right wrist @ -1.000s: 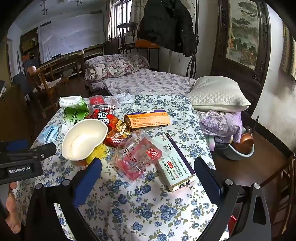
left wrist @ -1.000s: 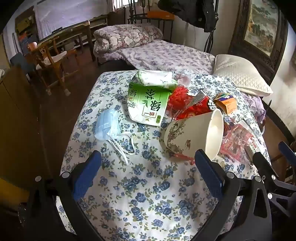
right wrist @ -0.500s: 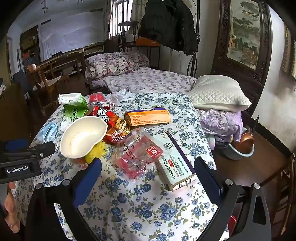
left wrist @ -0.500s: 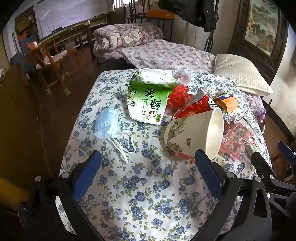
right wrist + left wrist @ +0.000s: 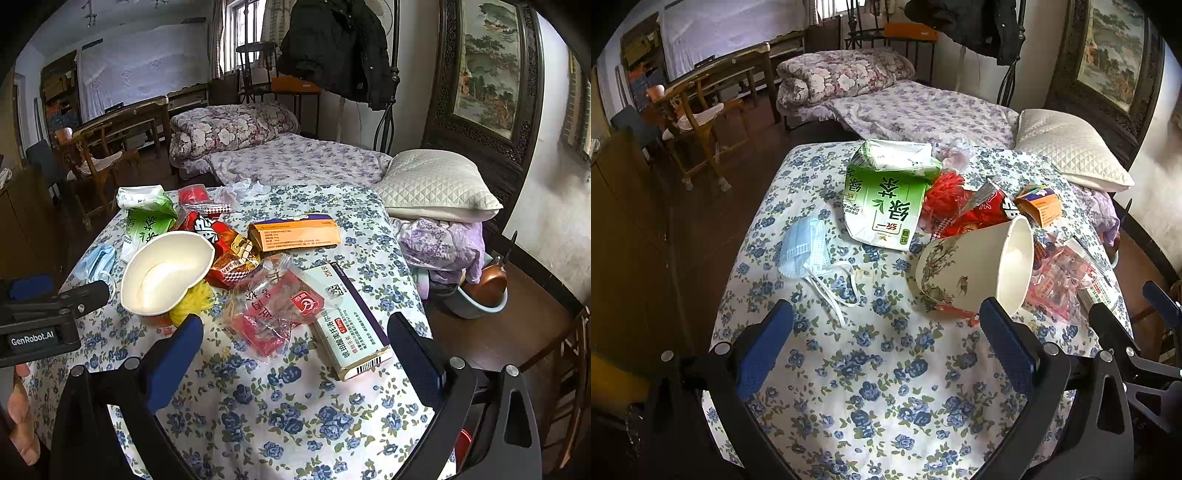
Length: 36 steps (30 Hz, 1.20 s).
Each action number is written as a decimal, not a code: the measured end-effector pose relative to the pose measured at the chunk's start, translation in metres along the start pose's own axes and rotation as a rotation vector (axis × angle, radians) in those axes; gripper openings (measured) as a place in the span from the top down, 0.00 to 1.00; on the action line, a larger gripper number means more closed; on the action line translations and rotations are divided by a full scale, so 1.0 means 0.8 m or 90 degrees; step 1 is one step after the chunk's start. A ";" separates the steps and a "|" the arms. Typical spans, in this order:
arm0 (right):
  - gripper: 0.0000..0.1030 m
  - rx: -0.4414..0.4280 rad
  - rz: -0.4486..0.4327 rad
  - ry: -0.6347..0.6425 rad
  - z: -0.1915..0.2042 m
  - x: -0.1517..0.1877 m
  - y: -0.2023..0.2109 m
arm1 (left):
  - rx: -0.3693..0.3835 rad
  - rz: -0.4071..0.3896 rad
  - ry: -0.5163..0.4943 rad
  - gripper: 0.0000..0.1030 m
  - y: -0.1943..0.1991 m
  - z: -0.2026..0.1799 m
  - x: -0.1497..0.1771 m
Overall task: Collect trash
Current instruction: 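Move both grippers toward the white paper bowl and medicine box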
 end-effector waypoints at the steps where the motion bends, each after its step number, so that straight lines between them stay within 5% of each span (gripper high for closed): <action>1: 0.05 0.000 0.000 0.000 -0.002 0.000 0.000 | -0.001 0.001 0.000 0.06 0.000 0.000 0.000; 36: 0.05 -0.003 0.011 0.012 0.005 0.005 -0.005 | 0.006 -0.004 -0.005 0.06 0.005 -0.003 0.000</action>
Point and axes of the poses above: each gripper's, at about its wrist camera, not at the fingertips, and y roughly against the way its jaws point, z to its left, x to its underside, the point moved 1 cm from there along -y, roughly the way its jaws point, and after that the axes turned 5 degrees about z, right-handed, at the moved point
